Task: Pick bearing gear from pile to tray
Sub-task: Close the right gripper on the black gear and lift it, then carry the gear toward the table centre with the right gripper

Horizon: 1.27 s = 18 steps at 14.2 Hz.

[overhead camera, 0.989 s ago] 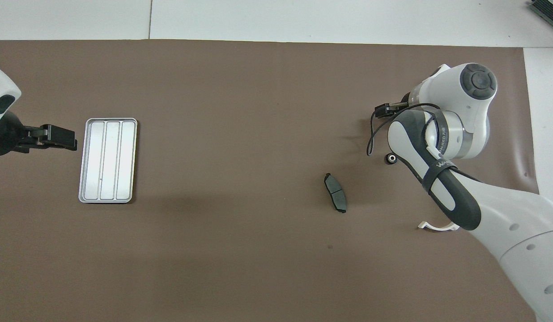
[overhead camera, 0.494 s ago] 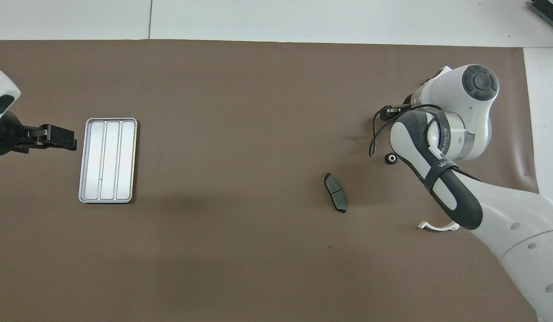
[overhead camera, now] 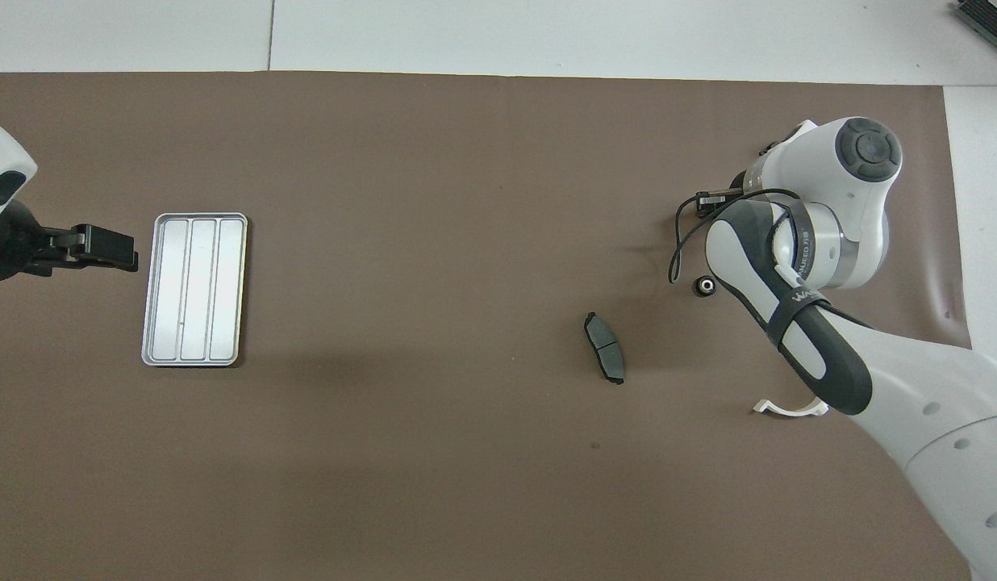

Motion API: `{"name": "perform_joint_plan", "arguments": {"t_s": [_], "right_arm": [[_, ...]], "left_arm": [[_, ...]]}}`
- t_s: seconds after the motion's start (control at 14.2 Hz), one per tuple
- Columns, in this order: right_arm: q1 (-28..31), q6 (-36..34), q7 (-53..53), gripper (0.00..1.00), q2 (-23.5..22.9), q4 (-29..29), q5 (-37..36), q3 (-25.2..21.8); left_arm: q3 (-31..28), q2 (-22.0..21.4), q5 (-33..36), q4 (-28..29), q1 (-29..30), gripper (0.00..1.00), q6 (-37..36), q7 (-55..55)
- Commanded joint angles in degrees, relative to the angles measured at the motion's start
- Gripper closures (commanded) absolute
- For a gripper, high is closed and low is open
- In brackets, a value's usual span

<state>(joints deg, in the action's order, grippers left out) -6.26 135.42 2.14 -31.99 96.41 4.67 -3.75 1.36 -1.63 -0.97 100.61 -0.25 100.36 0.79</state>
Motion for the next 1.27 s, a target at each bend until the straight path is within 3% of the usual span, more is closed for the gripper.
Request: {"name": "perform_joint_plan", "arguments": {"t_s": [0.0,0.14,0.42,0.56,0.92,1.2], "right_arm": [[0.5,-0.1,1.4,0.81,0.1,1.8,-0.1,0.6],[0.5,-0.1,1.4,1.0,0.1,1.9,-0.1,0.6],[-0.1,-4.3,0.1,1.0,1.1,-0.8,0.0,0.6],[-0.3,-7.2,-5.6,1.0,3.2,-1.9,-0.1,1.6],[-0.4,-10.4,-29.2,1.0,7.5,-2.1,-1.2,13.4],[-1.4,-3.1,-51.7,1.0,6.8,-1.1,-6.1,24.3]], "left_arm": [[0.0,-1.4,1.1,1.7,0.0,0.0,0.8,-0.1],[0.0,-1.4,1.1,1.7,0.1,0.0,0.8,-0.1],[0.0,-1.4,1.1,1.6,0.2,0.0,0.5,0.4],[0.0,-1.4,1.1,1.6,0.2,0.0,0.4,0.4],[0.0,-1.4,1.1,1.6,0.4,0.0,0.4,0.4],[0.0,-1.4,1.1,1.6,0.4,0.0,0.4,0.4]]}}
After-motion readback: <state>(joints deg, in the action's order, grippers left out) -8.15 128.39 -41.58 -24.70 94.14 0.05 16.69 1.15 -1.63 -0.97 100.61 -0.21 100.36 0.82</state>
